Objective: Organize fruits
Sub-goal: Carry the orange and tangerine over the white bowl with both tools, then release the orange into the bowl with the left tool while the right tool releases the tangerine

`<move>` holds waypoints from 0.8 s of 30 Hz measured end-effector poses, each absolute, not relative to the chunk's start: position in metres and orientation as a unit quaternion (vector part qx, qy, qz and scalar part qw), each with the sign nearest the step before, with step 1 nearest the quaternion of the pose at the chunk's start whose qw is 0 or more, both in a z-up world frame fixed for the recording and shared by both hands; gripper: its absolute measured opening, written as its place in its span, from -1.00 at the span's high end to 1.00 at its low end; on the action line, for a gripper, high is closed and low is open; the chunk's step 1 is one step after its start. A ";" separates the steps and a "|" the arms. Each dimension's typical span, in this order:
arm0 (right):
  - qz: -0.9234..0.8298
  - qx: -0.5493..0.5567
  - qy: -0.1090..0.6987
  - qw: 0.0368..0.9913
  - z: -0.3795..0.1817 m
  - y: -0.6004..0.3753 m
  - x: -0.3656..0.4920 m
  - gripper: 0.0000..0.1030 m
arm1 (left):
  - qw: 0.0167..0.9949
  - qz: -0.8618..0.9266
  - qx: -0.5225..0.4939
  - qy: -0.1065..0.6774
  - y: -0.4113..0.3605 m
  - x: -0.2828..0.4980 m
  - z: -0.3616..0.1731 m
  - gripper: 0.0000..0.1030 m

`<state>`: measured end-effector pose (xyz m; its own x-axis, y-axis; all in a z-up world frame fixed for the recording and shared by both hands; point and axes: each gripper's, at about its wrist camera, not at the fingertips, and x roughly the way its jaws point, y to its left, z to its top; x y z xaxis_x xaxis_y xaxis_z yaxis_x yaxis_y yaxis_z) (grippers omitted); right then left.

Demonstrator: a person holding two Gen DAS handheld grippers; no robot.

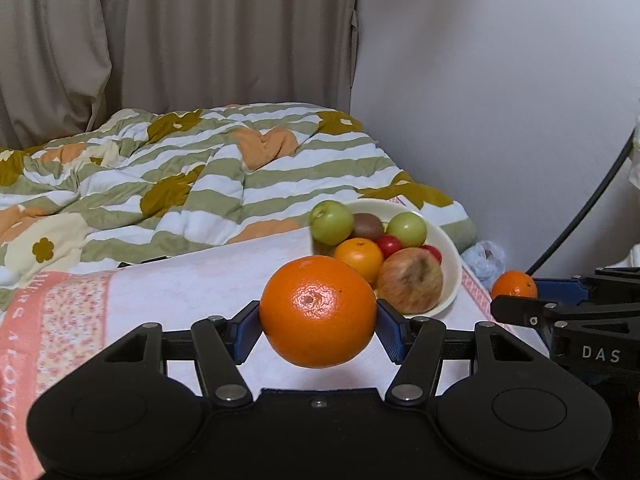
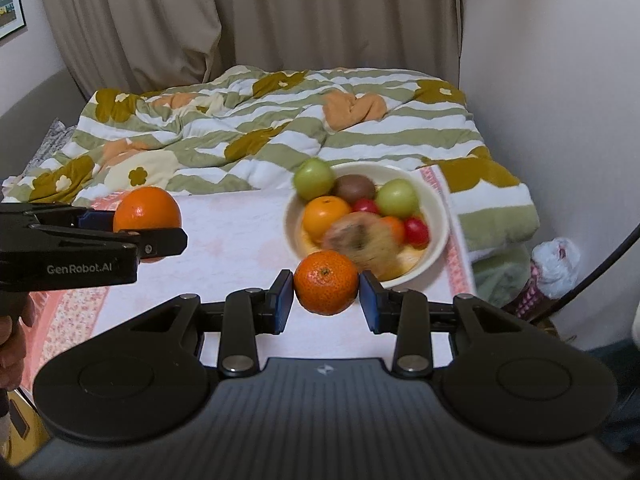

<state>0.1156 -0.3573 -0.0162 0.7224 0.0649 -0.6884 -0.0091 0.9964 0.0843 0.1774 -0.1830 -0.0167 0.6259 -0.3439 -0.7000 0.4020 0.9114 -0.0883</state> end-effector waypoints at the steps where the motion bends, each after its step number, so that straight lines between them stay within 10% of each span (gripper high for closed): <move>1: 0.022 0.034 0.371 0.928 -0.016 -0.366 0.118 0.00 | 0.902 -0.203 0.037 0.380 -0.190 0.179 -0.018 -0.24; 24: 0.000 0.048 0.401 0.915 -0.056 -0.450 0.201 0.00 | 0.881 -0.179 -0.008 0.437 -0.248 0.262 -0.090 -0.25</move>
